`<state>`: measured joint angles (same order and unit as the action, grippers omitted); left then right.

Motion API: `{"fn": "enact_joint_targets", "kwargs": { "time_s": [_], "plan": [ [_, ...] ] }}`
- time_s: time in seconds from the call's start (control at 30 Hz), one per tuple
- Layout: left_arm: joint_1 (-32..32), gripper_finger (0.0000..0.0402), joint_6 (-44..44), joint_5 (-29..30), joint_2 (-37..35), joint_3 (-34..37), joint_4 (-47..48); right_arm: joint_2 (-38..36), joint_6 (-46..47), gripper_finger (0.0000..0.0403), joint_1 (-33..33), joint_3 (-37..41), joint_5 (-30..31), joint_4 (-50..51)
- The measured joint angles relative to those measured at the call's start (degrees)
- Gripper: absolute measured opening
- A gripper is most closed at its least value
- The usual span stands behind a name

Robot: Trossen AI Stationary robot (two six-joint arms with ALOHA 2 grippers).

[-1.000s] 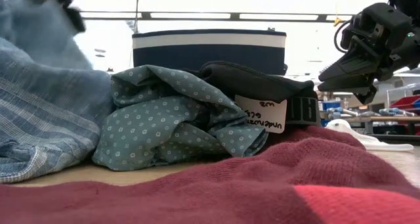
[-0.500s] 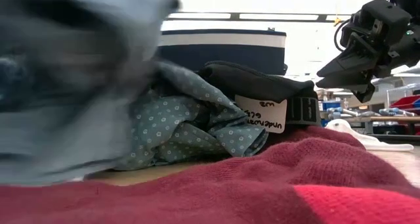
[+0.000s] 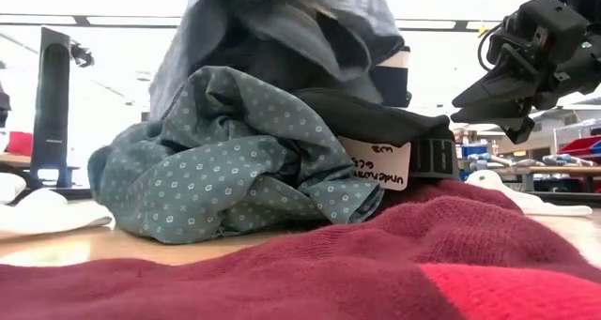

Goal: Sort clothes
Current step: Put the blue shirt into the blue laundry bin

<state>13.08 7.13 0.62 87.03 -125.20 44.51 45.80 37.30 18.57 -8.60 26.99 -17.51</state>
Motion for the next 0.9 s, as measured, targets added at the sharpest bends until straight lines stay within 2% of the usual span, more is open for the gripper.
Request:
{"fn": "enact_joint_targets", "kwargs": {
  "time_s": [0.2,0.4,0.53,0.63,0.9],
  "plan": [
    [5.8,0.0000,0.4,0.0,4.9,-9.0,-14.9,0.0,-0.1,0.0128,0.0,0.0,0.4,0.0],
    [11.0,0.0000,0.4,0.6,7.2,-9.8,-33.8,0.0,-0.6,0.0128,0.0,0.0,0.4,0.0],
    [13.6,0.0000,0.3,2.0,8.8,-9.8,-41.5,0.0,-1.1,0.0128,0.0,0.0,0.4,0.0],
    [14.7,0.0000,0.0,2.1,9.1,-9.8,-40.5,0.0,-1.2,0.0128,0.0,0.0,0.4,0.0],
    [14.7,0.0000,0.0,-0.2,10.0,-9.7,-26.7,0.0,-1.6,0.0128,0.0,0.0,0.4,0.0]
  ]
}}
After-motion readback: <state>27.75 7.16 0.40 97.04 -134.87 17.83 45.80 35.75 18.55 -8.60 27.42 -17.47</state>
